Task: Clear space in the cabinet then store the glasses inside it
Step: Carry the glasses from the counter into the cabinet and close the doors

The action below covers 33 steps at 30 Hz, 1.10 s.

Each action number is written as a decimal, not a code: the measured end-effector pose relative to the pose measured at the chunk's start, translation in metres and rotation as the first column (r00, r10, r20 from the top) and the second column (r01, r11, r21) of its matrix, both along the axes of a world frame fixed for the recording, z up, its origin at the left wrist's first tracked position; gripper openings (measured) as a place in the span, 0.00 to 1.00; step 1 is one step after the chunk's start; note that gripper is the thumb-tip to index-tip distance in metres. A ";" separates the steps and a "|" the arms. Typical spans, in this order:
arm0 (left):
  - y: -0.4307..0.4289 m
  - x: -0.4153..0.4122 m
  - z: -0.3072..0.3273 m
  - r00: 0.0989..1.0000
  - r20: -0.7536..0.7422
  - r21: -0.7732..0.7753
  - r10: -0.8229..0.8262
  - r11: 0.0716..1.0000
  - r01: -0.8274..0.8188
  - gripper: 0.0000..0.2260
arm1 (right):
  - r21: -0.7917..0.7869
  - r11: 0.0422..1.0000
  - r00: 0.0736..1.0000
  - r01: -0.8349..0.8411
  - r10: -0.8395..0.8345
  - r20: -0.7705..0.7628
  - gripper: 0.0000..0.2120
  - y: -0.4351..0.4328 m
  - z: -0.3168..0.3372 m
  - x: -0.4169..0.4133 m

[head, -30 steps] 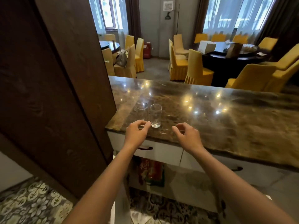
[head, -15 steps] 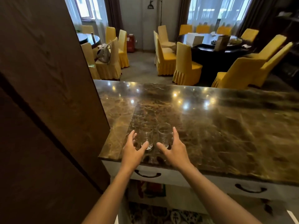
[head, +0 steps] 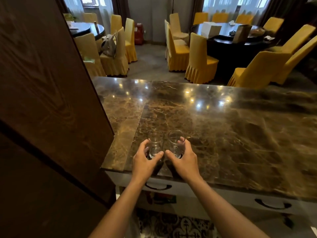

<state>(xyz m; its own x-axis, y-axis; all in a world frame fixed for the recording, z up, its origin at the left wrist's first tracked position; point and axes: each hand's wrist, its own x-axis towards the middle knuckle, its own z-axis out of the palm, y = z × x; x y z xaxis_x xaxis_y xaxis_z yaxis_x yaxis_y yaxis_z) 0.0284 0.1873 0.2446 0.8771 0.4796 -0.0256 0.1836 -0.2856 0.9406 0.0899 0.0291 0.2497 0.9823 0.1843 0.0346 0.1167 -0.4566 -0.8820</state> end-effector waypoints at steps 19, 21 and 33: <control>-0.010 0.004 0.018 1.000 0.004 -0.250 -0.030 0.968 0.031 0.23 | 0.063 0.997 0.996 0.042 -0.037 -0.082 0.30 -0.045 0.011 0.006; -0.017 0.003 0.019 0.999 0.013 -0.269 -0.041 0.962 0.043 0.22 | 0.062 0.995 0.995 0.083 -0.079 -0.066 0.30 -0.059 0.015 0.003; -0.107 -0.011 0.020 0.979 0.016 -0.374 -0.203 0.907 0.194 0.20 | 0.103 0.945 0.947 0.311 -0.299 -0.117 0.31 -0.155 0.022 -0.034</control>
